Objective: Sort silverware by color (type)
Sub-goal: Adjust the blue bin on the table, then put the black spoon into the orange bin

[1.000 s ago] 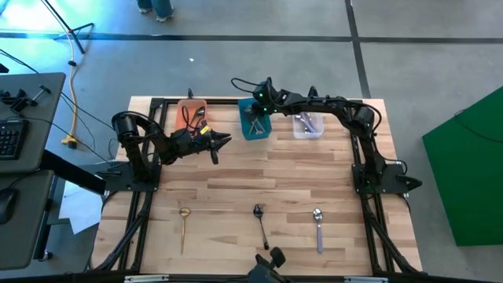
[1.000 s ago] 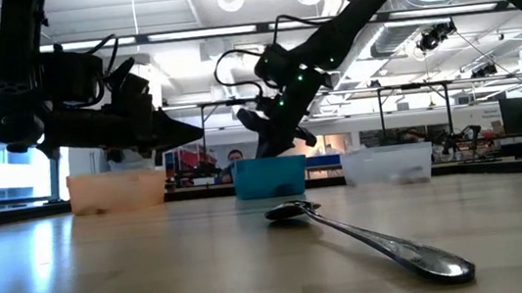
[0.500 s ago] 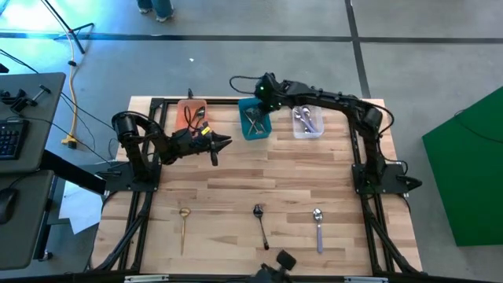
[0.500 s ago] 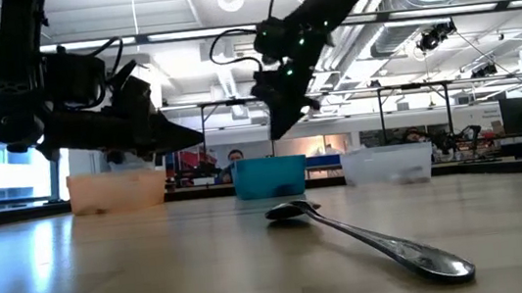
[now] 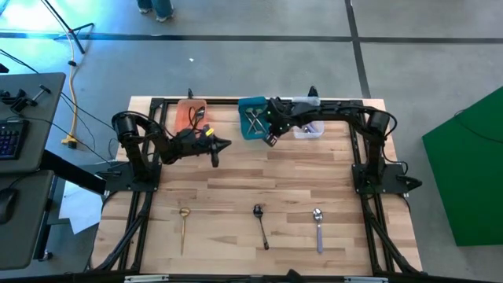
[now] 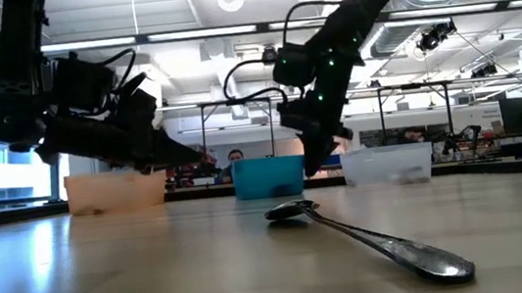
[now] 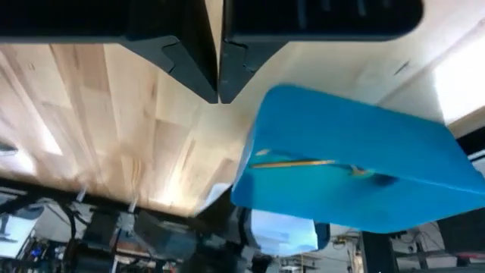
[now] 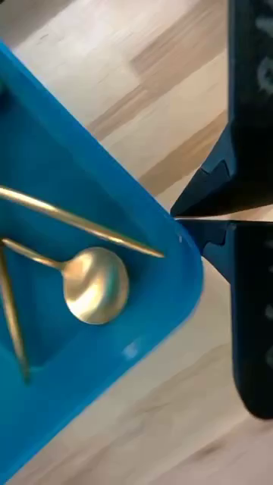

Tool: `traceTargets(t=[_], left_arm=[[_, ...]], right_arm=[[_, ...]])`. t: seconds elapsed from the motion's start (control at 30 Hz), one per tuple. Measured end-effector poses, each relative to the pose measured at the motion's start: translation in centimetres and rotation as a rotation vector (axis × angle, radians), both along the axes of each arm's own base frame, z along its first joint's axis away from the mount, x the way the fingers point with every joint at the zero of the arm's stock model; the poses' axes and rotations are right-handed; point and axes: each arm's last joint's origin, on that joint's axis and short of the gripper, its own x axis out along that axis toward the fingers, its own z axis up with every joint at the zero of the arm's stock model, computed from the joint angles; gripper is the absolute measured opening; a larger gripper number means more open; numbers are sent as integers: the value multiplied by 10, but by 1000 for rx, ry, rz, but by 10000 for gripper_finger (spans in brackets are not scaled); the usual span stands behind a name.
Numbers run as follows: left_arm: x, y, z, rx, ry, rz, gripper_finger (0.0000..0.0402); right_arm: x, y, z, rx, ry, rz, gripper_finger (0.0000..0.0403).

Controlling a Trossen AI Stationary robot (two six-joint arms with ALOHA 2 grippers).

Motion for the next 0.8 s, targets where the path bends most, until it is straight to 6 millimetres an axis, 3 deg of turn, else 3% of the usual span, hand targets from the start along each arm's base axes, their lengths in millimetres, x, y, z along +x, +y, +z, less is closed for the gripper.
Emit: traceTargets(t=[0.3, 0.53, 0.8], left_arm=[[16, 7, 4, -8, 2, 2, 1], [23, 10, 9, 0, -18, -3, 0], [21, 9, 29, 52, -63, -15, 0]], right_arm=[[5, -2, 2, -18, -71, 5, 0], [0, 0, 35, -114, -148, 47, 0], [-27, 35, 12, -227, -382, 63, 0]])
